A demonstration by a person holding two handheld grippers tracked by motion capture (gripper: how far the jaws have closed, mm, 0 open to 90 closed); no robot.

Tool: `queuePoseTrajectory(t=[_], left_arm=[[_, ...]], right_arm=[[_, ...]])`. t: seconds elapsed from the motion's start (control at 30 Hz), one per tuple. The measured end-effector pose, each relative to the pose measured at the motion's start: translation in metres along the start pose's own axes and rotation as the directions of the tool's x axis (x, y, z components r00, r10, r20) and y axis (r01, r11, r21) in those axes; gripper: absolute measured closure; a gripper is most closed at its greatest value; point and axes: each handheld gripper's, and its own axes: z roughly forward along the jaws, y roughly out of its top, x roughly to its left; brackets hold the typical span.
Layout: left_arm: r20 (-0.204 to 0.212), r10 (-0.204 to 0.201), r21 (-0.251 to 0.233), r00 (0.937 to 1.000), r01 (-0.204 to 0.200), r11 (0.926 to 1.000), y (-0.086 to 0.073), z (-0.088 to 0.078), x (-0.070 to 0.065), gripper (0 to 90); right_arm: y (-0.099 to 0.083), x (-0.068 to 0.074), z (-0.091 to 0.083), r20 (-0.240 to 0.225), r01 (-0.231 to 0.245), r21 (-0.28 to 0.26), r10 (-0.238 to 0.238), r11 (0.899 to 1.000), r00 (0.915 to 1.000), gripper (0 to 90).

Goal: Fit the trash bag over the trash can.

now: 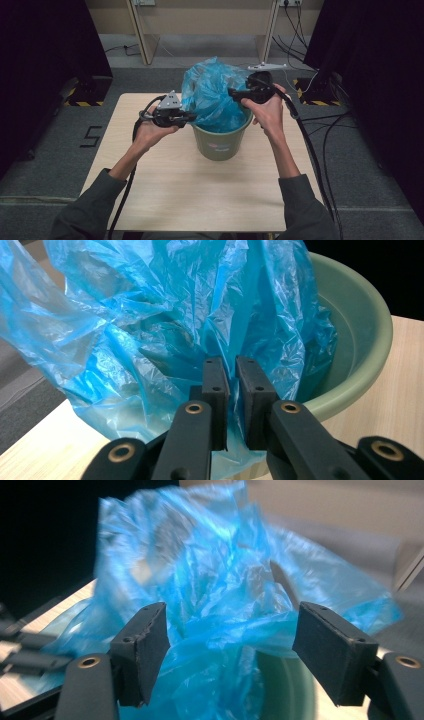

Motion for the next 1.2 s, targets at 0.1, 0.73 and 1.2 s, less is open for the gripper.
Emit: queuePoseTrajectory(t=[0.1, 0.73, 1.2], left_arm=[[0.003, 0.003, -0.007, 1.0, -0.003, 1.0, -0.002, -0.003, -0.003, 82.8], [0.083, 0.013, -0.039, 0.9964, -0.01, 0.9992, -0.023, -0.02, -0.035, 86.7], [0.065, -0.036, -0.107, 0.9972, 0.043, 0.9933, -0.016, -0.049, -0.03, 58.5]], right_arm=[[-0.006, -0.007, 0.013, -0.013, 0.072, 0.039, -0.072, 0.997, 0.9974, 71.9], [-0.096, -0.008, -0.05, -0.002, 0.205, 0.068, -0.205, 0.976, 0.9788, 90.0], [-0.112, -0.013, -0.057, 0.009, 0.191, 0.087, -0.192, 0.978, 0.9813, 84.7]])
